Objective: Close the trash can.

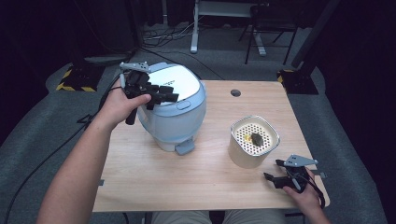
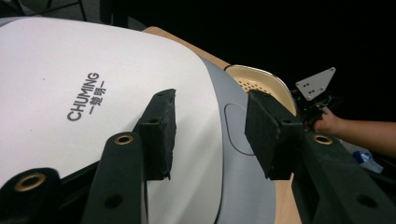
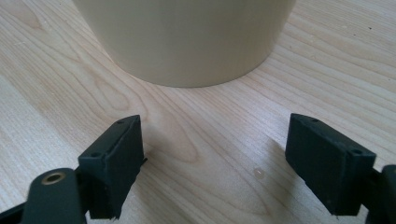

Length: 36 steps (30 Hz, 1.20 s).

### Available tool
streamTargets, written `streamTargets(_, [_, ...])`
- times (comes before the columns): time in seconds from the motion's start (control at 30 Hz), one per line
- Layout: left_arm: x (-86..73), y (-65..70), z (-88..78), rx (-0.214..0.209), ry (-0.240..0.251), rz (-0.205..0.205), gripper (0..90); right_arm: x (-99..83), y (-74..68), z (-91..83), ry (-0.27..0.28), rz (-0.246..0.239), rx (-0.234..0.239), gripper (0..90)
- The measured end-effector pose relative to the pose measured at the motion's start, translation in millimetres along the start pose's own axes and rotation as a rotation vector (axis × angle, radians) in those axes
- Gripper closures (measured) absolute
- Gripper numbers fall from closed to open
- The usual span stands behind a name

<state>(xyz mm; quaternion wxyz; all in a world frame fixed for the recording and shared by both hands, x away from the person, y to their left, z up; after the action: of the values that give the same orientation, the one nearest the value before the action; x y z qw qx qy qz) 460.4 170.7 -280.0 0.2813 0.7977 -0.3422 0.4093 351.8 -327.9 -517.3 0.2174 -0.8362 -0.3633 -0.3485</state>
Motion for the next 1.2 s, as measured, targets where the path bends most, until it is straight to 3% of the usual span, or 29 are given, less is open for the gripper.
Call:
streamTargets(0.17, [2.2,-0.5,3.5,0.079,0.009,0.047,57.2,0.0,0.0,0.0,0.000,0.000,0.000,19.5])
streamTargets(0.27, [2.7,1.8,4.6,0.137,0.006,0.102,59.9,0.0,0.0,0.0,0.000,0.000,0.000,19.5])
streamTargets(0.37, [3.3,6.6,6.7,0.225,0.000,0.172,60.7,0.0,0.0,0.0,0.000,0.000,0.000,19.5])
streamTargets(0.5, [2.9,7.8,8.1,0.238,0.002,0.172,60.7,0.0,0.0,0.0,0.000,0.000,0.000,19.5])
streamTargets(0.6, [3.4,8.4,9.0,0.248,0.000,0.188,60.9,0.0,0.0,0.0,0.000,0.000,0.000,19.5])
streamTargets(0.63, [2.2,8.8,11.1,0.270,-0.011,0.211,62.0,0.0,0.0,0.0,0.000,0.000,0.000,19.5])
streamTargets(0.67, [2.6,9.2,11.9,0.276,-0.008,0.209,62.1,0.0,-0.1,0.0,0.000,0.000,0.001,19.7])
streamTargets(0.8, [3.1,7.6,12.3,0.262,-0.001,0.182,61.5,0.1,-0.1,0.1,0.000,0.000,0.001,19.7])
streamTargets(0.87, [3.4,7.3,11.9,0.280,-0.008,0.174,46.9,0.1,0.0,0.1,0.001,-0.001,0.002,19.8])
streamTargets(0.93, [3.3,9.2,9.6,0.259,-0.011,0.155,37.6,0.2,0.1,0.3,0.003,0.000,0.004,20.1])
streamTargets(1.03, [1.2,17.0,3.3,0.203,0.009,0.157,34.7,0.2,0.1,0.3,0.003,-0.001,0.005,20.1])
streamTargets(1.13, [-4.0,29.9,-5.2,0.182,0.017,0.196,34.1,0.3,0.2,0.3,0.002,-0.001,0.004,20.1])
streamTargets(1.2, [-6.9,38.2,-11.9,0.160,0.036,0.200,33.8,0.3,0.2,0.3,0.002,-0.001,0.004,20.1])
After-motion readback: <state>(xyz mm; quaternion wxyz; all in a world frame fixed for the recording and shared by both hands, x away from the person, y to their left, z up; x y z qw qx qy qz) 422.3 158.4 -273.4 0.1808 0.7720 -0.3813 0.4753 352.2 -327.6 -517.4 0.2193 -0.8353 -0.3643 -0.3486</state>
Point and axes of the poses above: each handheld gripper's, and its own axes: z roughly forward along the jaws, x roughly out of its top, y roughly to its right, the point moved 2 cm from there along z, roughly forward along the jaws, and after that the axes turned 10 degrees about x, right-handed, at the moved point
